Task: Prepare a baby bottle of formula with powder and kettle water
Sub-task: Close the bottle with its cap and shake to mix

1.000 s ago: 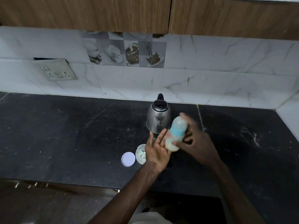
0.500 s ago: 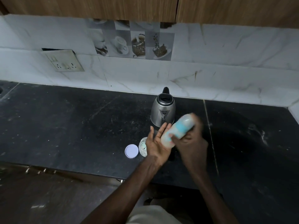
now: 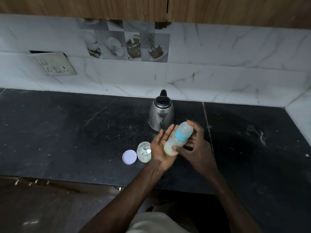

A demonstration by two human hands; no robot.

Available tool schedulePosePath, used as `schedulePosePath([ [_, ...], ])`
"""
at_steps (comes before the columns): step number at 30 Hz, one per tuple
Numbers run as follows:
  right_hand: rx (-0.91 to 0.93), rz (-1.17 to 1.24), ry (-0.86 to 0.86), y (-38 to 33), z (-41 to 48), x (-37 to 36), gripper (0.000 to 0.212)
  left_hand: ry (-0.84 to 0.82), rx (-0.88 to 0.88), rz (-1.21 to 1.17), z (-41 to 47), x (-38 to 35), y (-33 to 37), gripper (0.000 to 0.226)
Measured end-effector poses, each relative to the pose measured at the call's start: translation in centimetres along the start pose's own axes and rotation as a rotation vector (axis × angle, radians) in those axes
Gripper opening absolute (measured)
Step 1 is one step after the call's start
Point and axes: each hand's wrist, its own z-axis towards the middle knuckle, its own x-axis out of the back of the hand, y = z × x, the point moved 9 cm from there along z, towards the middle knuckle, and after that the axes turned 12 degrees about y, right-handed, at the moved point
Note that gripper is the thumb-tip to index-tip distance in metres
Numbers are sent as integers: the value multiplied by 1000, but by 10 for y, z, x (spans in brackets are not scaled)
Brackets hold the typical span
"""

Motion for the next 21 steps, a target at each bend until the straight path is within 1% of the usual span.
schedulePosePath([
  [1, 32, -18, 83, -8, 4, 14, 101, 8, -7, 23, -2, -1, -1, 51],
  [2, 61, 11, 215, -19, 7, 32, 101, 15, -20, 49, -4, -2, 0, 53],
  [3, 73, 93, 381, -25, 5, 50, 101, 23, -34, 71, -5, -1, 2, 54],
  [4, 76, 188, 513, -26, 1, 60, 100, 26, -44, 80, -4, 2, 3, 55],
  [5, 66, 241, 566, -27, -2, 60, 100, 28, -47, 72, -3, 4, 4, 56],
  [6, 43, 227, 521, -29, -5, 48, 101, 33, -33, 44, -1, 6, 3, 56],
  [8, 68, 67, 316, -28, -17, 18, 104, 40, -10, 4, 1, 10, -1, 54],
  [9, 105, 17, 322, -30, -23, 18, 105, 43, -14, 11, 1, 10, -1, 53],
  [10, 126, 30, 418, -34, -25, 29, 105, 45, -26, 26, 0, 9, 1, 54],
  [11, 126, 115, 555, -38, -27, 44, 104, 49, -42, 50, 1, 7, 3, 55],
  [12, 123, 190, 638, -37, -27, 53, 103, 49, -57, 63, 1, 6, 6, 55],
  [13, 120, 187, 629, -36, -24, 51, 103, 50, -61, 51, 0, 6, 7, 55],
  [14, 115, 105, 544, -39, -23, 38, 104, 44, -56, 29, 0, 8, 6, 56],
  [16, 120, -77, 316, -26, -31, 4, 106, 19, -50, 16, -3, 7, 4, 58],
  [17, 113, -88, 257, -18, -36, -4, 107, 7, -41, 15, -5, 5, 4, 59],
  [19, 96, -52, 200, -7, -37, -7, 107, -28, -29, -2, -5, 2, 5, 59],
  [21, 81, -49, 106, -6, -29, -8, 106, -58, -14, -18, -9, 0, 5, 59],
])
